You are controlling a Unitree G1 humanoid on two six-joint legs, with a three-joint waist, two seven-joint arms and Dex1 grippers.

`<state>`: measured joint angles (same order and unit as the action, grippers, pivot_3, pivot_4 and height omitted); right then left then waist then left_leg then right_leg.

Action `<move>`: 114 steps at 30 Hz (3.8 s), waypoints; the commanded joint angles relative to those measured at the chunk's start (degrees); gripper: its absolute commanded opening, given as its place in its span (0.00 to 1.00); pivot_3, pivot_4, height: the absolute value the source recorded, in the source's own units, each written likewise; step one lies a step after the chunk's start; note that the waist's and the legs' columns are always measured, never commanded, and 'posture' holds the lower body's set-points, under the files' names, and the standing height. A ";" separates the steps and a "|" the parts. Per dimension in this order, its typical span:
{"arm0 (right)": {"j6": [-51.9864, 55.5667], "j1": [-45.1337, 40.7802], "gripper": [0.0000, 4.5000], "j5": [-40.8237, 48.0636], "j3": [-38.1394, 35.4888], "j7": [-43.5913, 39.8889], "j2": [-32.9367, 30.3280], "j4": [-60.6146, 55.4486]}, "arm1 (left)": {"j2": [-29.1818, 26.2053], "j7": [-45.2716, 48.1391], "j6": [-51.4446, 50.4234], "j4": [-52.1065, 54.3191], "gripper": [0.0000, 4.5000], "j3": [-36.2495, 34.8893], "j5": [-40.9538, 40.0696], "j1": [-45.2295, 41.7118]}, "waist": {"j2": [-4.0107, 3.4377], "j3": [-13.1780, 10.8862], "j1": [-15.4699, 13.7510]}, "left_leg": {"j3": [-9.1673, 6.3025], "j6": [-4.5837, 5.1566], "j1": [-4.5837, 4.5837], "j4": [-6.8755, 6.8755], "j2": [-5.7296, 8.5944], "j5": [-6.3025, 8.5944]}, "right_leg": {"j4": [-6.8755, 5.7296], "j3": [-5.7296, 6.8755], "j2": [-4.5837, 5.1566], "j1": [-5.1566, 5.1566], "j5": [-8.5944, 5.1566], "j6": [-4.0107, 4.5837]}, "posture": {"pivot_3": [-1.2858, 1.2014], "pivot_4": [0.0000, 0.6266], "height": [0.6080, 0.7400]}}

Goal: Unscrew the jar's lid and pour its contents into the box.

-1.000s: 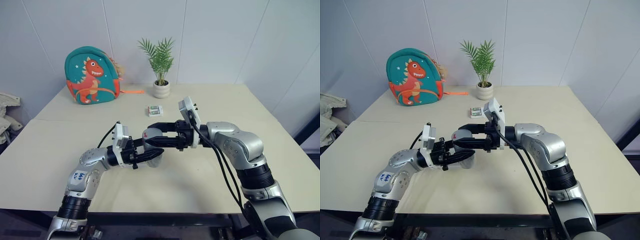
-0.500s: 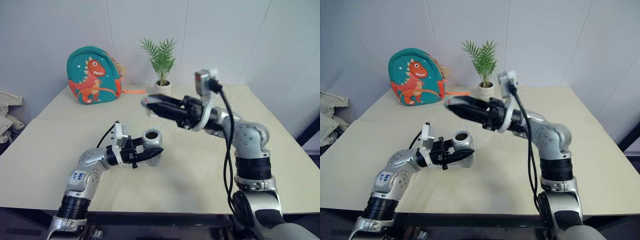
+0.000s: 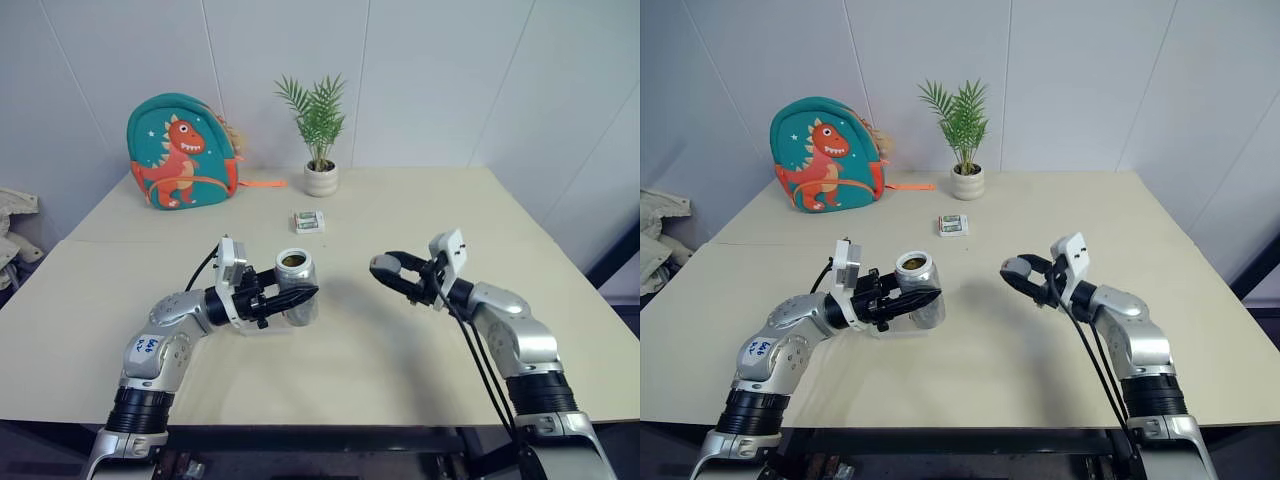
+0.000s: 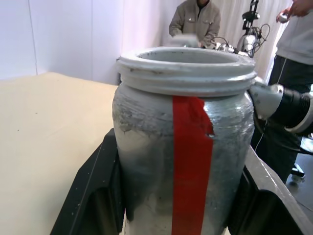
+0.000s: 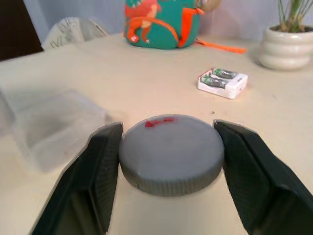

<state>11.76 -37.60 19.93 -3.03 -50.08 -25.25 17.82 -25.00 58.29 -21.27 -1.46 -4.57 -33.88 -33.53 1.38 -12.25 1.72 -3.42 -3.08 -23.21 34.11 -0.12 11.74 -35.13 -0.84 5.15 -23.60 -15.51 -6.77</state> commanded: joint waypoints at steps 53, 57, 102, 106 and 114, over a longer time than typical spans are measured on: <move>13.28 8.30 0.99 12.37 -2.00 -7.97 -13.36 -35.73 | -18.68 -28.51 17.76 -0.47 0.46 2.53 35.01 1.03 | 0.02 -0.02 -0.34 | 0.52 -0.19 0.10 0.10 -0.61 0.17 | 0.18 -0.60 -0.63 -0.07 0.01 0.16 | 0.52 0.24 1.00; 13.36 8.37 0.99 12.42 -1.81 -7.08 -12.09 -35.18 | -23.11 -35.49 31.27 -3.29 0.46 8.84 51.61 -1.71 | 0.02 -0.02 -0.34 | 0.65 -0.11 0.09 0.09 -0.61 0.22 | 0.24 -0.76 -0.63 -0.12 0.04 0.11 | 0.52 0.24 1.00; 12.52 7.83 0.99 13.07 0.12 -2.44 -3.29 -33.95 | -13.10 -33.39 5.86 -14.36 0.46 -8.90 35.33 -7.91 | 0.05 -0.03 0.15 | 0.95 0.03 0.09 1.04 -0.68 0.39 | -0.81 -1.16 -0.80 -0.32 0.16 -0.02 | 0.52 0.24 1.00; 12.63 6.22 0.99 12.90 1.38 -3.69 -3.16 -33.40 | -7.83 -39.75 4.38 -14.18 0.46 -19.80 26.88 -5.66 | 0.07 -0.03 -0.04 | 0.90 0.02 0.15 1.11 -0.69 0.34 | -0.82 -1.15 -0.81 -0.25 0.17 -0.02 | 0.52 0.24 1.00; 11.79 1.63 0.99 12.22 3.77 -5.72 -2.26 -30.00 | -6.65 -43.15 12.72 -31.01 0.46 -23.70 23.53 -4.97 | 0.13 0.01 -0.18 | 0.90 0.01 0.18 1.16 -0.67 0.34 | -0.73 -1.15 -0.81 -0.17 0.22 0.00 | 0.52 0.24 1.00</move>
<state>24.82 -34.61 31.91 0.95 -55.14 -27.88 -11.74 -31.39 15.57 -13.13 -29.99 -27.20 -9.35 -37.67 1.51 -12.23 1.54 -2.52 -3.08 -23.03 35.27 -0.80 12.09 -35.85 -2.00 4.34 -23.76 -15.29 -6.77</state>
